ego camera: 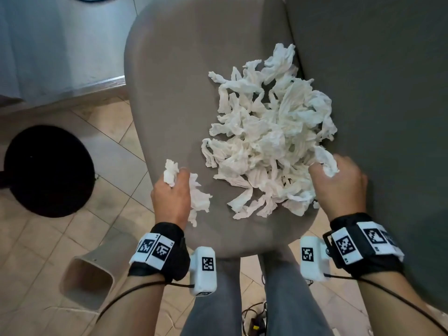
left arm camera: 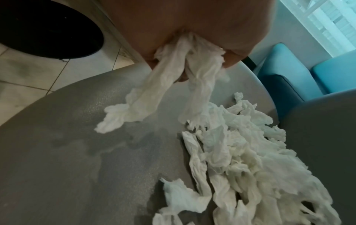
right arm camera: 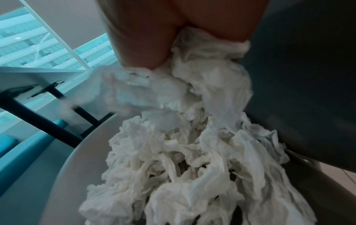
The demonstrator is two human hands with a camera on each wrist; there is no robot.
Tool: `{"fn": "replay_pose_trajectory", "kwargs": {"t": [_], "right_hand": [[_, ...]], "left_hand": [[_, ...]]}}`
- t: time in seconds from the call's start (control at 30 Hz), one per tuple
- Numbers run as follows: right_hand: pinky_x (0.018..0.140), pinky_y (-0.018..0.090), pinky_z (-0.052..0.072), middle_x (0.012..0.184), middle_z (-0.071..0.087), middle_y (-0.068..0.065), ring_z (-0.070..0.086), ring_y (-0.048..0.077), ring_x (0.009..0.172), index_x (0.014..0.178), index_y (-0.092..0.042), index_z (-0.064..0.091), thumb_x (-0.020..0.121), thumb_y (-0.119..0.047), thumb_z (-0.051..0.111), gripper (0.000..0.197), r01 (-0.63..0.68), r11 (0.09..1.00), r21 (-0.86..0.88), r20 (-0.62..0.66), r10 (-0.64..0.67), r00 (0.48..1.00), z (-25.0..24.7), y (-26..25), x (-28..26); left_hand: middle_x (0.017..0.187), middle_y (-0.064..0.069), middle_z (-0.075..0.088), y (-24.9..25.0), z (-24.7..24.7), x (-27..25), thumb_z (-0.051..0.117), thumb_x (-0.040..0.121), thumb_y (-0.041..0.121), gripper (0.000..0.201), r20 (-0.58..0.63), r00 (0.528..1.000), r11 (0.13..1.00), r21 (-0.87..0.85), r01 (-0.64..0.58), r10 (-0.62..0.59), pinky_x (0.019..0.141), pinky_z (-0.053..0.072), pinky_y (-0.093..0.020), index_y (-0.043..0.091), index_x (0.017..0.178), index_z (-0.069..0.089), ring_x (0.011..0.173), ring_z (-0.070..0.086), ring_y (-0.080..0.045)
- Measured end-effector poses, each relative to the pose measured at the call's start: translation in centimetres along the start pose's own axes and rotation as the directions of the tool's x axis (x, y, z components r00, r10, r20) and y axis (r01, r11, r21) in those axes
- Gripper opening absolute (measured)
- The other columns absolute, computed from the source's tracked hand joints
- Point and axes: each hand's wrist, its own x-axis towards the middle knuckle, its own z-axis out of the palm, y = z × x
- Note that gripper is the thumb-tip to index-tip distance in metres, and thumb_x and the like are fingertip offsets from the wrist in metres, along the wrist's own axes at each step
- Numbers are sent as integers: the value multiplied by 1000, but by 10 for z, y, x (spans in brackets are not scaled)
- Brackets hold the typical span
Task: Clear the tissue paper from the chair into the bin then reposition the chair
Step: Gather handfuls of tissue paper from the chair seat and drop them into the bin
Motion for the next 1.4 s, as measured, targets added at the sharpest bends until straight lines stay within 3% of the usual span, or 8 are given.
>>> {"fn": "replay_pose_trajectory", "kwargs": {"t": [0.27, 0.53, 0.8, 0.93, 1.03, 1.13, 1.3, 1.4], "right_hand": [[69, 35, 44, 84, 56, 8, 52, 23, 75, 73, -29, 50, 77, -8, 54, 22, 181, 972, 153, -32, -178, 984, -14, -11, -2], [69, 37, 52, 91, 62, 8, 59, 19, 78, 95, -17, 49, 92, -18, 50, 4, 240, 920, 309, 163, -300, 940, -13, -43, -11], [61, 35, 43, 51, 52, -3, 51, 26, 59, 54, -12, 48, 84, -72, 51, 67, 383, 909, 166, 464, -414, 783, -14, -45, -62], [56, 31, 32, 46, 38, -11, 38, 16, 49, 46, -21, 33, 91, -72, 35, 68, 407, 906, 114, 489, -408, 771, -7, -35, -84], [77, 34, 46, 84, 67, -12, 60, 11, 84, 85, -26, 72, 99, -52, 39, 44, 504, 861, 61, 562, -447, 696, 3, -26, -103], [79, 22, 50, 108, 67, -12, 60, -1, 97, 114, -33, 66, 100, -35, 48, 23, 544, 830, 119, 659, -476, 582, 18, -23, -131], [68, 44, 53, 66, 65, -5, 60, 11, 65, 68, -15, 67, 83, -69, 51, 58, 615, 788, 32, 794, -394, 463, 60, -33, -208], [51, 33, 36, 46, 45, -5, 42, 12, 44, 53, -13, 49, 74, -80, 50, 70, 638, 770, -7, 817, -364, 447, 90, -42, -272]], "left_hand": [[72, -2, 70, 6, 4, -24, 73, 84, 19, 17, 21, 997, 978, -193, 76, -74, 75, 57, -41, 20, 72, 62, 71, 69, -20], [69, -5, 68, 6, -1, -57, 74, 87, 28, 20, -26, 997, 909, -412, 59, -76, 57, 47, -29, 23, 82, 56, 57, 56, -16], [54, 1, 34, 9, -34, -114, 33, 89, 76, 67, -141, 973, 821, -567, 70, -181, 52, 30, -29, 15, 70, 53, 49, 33, -16], [60, -3, 40, -19, -58, -142, 36, 100, 56, 49, -138, 970, 827, -554, 91, -199, 55, 33, -30, 18, 79, 58, 52, 36, -14], [61, 7, 50, -54, -81, -160, 42, 104, 20, 19, -143, 970, 826, -557, 83, -194, 52, 38, -26, 27, 107, 60, 51, 43, -7], [70, 1, 49, -98, -109, -182, 49, 102, 19, 22, -174, 969, 822, -567, 46, -174, 54, 40, -25, 35, 111, 61, 62, 45, -13], [58, -3, 33, -181, -168, -218, 47, 92, 62, 52, -217, 893, 683, -720, 126, -393, 54, 36, -29, 16, 72, 62, 54, 34, -19], [57, -3, 36, -238, -214, -238, 28, 89, 77, 71, -221, 856, 642, -751, 156, -467, 60, 33, -33, 16, 63, 52, 56, 36, -18]]}}
